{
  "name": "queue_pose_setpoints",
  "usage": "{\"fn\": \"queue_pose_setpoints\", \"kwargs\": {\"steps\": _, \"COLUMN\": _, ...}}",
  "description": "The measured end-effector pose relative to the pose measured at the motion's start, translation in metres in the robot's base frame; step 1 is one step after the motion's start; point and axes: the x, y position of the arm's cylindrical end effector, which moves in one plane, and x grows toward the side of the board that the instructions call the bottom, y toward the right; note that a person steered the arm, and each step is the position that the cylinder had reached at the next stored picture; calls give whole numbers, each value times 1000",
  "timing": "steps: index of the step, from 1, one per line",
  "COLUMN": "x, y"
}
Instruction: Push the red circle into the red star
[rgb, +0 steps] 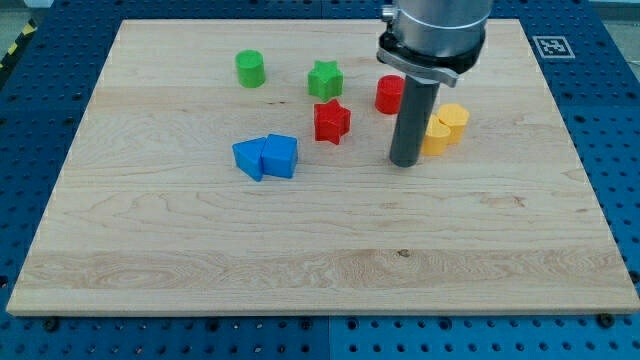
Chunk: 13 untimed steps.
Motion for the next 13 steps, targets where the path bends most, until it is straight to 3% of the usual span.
{"fn": "queue_pose_setpoints", "kwargs": {"steps": 4, "x": -45, "y": -10}}
{"fn": "queue_pose_setpoints", "kwargs": {"steps": 8, "x": -69, "y": 30}}
{"fn": "queue_pose_setpoints", "kwargs": {"steps": 11, "x": -123, "y": 39}}
{"fn": "queue_pose_setpoints", "kwargs": {"steps": 13, "x": -122, "y": 29}}
